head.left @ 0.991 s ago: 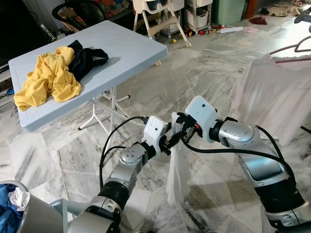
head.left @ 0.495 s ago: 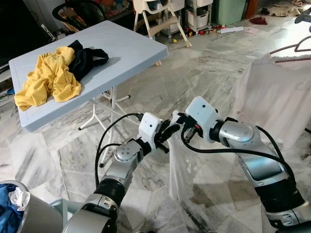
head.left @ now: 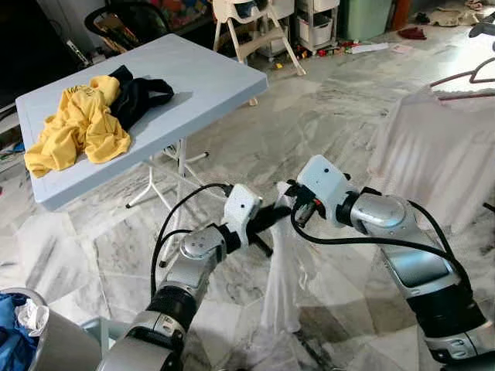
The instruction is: Hang hanger
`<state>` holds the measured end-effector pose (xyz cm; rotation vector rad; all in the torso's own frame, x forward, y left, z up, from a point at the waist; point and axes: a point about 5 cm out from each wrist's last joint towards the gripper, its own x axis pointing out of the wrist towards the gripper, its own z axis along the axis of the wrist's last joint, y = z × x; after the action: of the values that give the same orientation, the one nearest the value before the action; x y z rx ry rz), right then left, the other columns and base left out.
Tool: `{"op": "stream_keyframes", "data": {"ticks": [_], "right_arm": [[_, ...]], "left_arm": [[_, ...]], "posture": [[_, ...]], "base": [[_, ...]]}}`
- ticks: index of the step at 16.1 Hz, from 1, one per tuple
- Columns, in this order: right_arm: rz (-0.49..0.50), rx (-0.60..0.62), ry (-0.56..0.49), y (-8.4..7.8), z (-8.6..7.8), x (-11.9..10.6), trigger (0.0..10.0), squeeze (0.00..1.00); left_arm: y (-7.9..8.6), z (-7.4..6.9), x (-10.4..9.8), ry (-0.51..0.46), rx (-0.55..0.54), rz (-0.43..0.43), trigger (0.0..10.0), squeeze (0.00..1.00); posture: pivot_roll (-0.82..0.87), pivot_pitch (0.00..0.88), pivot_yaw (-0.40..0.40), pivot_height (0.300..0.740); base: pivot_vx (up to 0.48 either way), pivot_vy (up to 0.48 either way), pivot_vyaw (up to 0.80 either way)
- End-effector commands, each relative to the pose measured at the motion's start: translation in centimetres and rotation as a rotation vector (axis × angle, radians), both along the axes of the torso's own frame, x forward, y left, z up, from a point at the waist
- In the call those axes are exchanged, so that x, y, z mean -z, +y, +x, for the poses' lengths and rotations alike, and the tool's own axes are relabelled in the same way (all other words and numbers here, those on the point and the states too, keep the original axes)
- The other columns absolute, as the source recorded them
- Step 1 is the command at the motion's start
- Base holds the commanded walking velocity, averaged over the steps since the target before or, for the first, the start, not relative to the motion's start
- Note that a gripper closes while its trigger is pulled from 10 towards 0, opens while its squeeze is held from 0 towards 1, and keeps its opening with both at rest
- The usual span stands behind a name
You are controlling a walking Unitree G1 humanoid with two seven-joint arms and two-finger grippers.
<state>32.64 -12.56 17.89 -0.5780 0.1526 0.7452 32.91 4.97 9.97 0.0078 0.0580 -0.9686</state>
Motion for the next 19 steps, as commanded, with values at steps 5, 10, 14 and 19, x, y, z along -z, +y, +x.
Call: {"op": "stream_keyframes", "data": {"ticks": [5, 10, 14, 19], "right_arm": [[0.006, -0.031, -0.016, 0.8, 0.0, 0.0, 0.0, 0.00], [0.024, -0.053, -0.007, 0.6, -0.1, 0.1, 0.0, 0.00], [0.122, -0.139, 0.060, 0.8, -1.5, 0.8, 10.0, 0.23], [0.285, -0.130, 0.110, -0.6, -1.7, 0.2, 10.0, 1.00]], "left_arm": [[1.5, -0.4, 0.6, 0.039, 0.044, 0.035, 0.0, 0.00], [0.9, -1.2, -1.3, 0.152, 0.181, -0.169, 0.0, 0.00], [1.9, -0.9, -2.9, 0.174, 0.175, -0.241, 0.0, 0.00], [2.9, -1.0, -3.6, 0.245, 0.145, -0.350, 0.0, 0.00]], "posture": [[-0.20, 0.069, 0.216, 0.740], [-0.20, 0.066, 0.213, 0.740], [-0.19, 0.057, 0.213, 0.740], [-0.18, 0.044, 0.198, 0.740]], "base": [[0.000, 0.000, 0.00], [0.000, 0.000, 0.00], [0.000, 0.000, 0.00], [0.000, 0.000, 0.00]]}}
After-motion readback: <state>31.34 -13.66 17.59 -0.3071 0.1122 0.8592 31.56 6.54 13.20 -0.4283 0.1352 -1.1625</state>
